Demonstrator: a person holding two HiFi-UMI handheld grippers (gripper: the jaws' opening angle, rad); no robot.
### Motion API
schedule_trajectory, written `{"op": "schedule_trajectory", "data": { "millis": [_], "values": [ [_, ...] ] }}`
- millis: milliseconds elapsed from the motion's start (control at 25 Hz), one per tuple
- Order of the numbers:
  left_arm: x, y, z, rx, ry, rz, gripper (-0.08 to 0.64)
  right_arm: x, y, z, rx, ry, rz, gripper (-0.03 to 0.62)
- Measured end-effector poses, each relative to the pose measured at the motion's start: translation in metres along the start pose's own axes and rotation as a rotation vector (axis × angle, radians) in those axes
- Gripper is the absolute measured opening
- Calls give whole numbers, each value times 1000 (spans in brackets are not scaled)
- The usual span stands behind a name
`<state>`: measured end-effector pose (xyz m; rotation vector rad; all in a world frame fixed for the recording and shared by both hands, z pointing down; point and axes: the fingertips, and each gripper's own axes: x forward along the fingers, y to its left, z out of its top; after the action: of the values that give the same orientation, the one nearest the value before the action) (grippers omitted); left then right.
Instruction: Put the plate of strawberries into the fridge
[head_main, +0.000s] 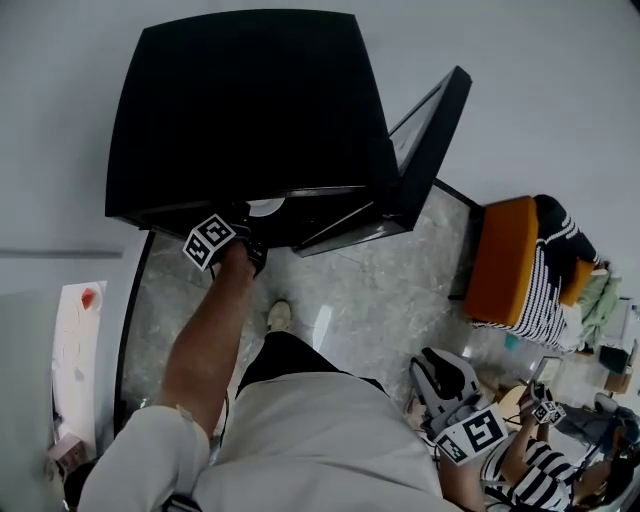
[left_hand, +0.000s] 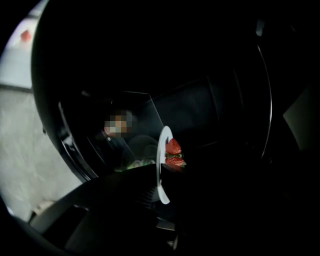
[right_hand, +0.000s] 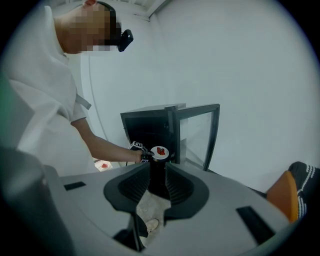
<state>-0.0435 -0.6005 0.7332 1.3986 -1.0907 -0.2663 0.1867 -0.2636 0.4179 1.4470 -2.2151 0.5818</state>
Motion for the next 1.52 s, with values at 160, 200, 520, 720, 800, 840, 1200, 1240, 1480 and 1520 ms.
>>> {"op": "schedule_trajectory", "data": {
  "millis": [160, 200, 520, 720, 800, 840, 1200, 1240, 1480, 1520],
  "values": [
    [3, 5, 4, 202, 19, 122, 52, -2, -4, 1, -4, 4, 2, 104],
    [4, 5, 4, 260, 26, 151, 63, -2, -5, 1, -6, 5, 3, 104],
    [1, 10, 11, 660, 59, 366, 179, -14, -10, -2, -20, 1, 8, 104],
    [-17, 0, 10, 679, 38, 344, 179, -24, -8, -9, -24, -14, 29, 104],
    [-30, -9, 3, 672, 35, 309, 179, -29, -5, -13, -28, -26, 44, 104],
    [-37, -14, -2, 668, 33, 291, 179, -32, -3, -15, -30, -33, 54, 104],
    [-142, -56, -67, 638, 42, 110, 178, -65, 21, -37, -76, -106, 157, 104],
    [-155, -60, -76, 637, 42, 91, 178, -70, 24, -41, -82, -113, 171, 104],
    [-242, -81, -140, 631, 56, -27, 156, -97, 44, -68, -115, -156, 258, 104],
    [-258, -84, -151, 642, 62, -40, 151, -102, 47, -72, -118, -163, 270, 104]
  ]
}}
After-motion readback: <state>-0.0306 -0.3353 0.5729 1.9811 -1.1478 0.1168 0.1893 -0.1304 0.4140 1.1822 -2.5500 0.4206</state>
